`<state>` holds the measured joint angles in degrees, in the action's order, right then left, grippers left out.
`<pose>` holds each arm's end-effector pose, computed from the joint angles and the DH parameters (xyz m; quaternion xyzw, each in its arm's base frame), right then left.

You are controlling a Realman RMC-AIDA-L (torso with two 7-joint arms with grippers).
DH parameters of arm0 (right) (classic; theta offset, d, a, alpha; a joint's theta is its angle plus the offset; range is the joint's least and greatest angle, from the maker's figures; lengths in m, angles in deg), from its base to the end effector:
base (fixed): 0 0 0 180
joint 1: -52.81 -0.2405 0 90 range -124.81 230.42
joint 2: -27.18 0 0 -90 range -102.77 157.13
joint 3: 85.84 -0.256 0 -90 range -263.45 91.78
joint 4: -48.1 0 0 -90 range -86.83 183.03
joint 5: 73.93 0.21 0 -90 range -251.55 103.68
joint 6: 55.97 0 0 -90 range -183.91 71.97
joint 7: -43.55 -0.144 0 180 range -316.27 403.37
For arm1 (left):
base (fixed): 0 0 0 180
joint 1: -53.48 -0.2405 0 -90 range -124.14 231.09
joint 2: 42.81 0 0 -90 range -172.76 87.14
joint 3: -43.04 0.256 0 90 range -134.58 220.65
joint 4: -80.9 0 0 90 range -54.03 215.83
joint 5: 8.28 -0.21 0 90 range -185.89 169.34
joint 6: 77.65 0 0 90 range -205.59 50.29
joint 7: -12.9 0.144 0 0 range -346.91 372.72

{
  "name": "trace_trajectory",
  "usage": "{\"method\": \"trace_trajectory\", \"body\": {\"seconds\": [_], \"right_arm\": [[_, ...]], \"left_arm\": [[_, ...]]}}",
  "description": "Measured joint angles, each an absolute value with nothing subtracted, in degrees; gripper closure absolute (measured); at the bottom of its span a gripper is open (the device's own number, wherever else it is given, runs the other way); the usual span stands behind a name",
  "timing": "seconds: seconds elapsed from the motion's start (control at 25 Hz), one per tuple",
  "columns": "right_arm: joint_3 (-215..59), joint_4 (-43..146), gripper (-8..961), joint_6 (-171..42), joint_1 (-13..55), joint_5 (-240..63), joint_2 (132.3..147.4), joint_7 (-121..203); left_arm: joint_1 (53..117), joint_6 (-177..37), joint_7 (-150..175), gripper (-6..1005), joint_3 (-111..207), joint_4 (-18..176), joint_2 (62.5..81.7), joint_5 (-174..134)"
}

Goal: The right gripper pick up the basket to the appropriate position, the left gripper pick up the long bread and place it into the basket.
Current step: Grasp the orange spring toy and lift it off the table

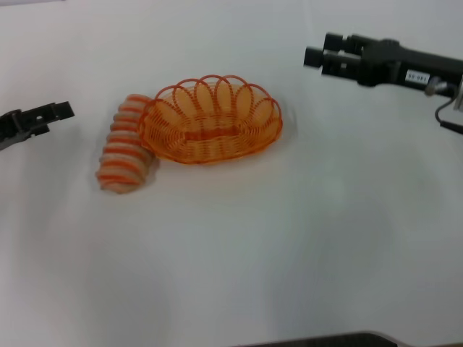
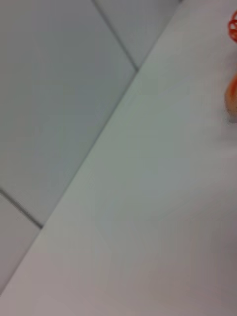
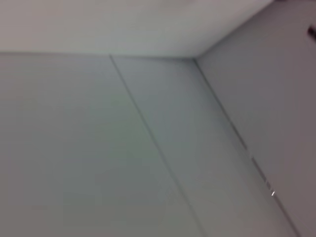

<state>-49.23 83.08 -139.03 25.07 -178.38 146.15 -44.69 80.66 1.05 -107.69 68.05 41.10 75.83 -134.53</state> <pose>0.2780 0.3399 0.0152 -0.8603 0.3405 0.3254 0.1950 -0.3339 0.3294 0.0325 -0.7344 -0.5997 -0.2475 0.1993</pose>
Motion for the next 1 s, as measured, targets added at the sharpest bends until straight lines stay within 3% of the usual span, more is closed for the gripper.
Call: {"method": "trace_trajectory", "body": {"seconds": [0.6,1.0], "right_arm": [[-48.2,83.8,174,-146.4,26.9,-191.1,145.0,-33.2],[-48.2,83.8,173,-146.3,27.6,-194.4,145.07,-31.0]], "left_arm": [[87.8,7.3,-114.5,155,73.0,37.4,72.17,-145.3],[91.2,9.7,-120.5,155,83.9,31.7,72.45,-150.2]]}}
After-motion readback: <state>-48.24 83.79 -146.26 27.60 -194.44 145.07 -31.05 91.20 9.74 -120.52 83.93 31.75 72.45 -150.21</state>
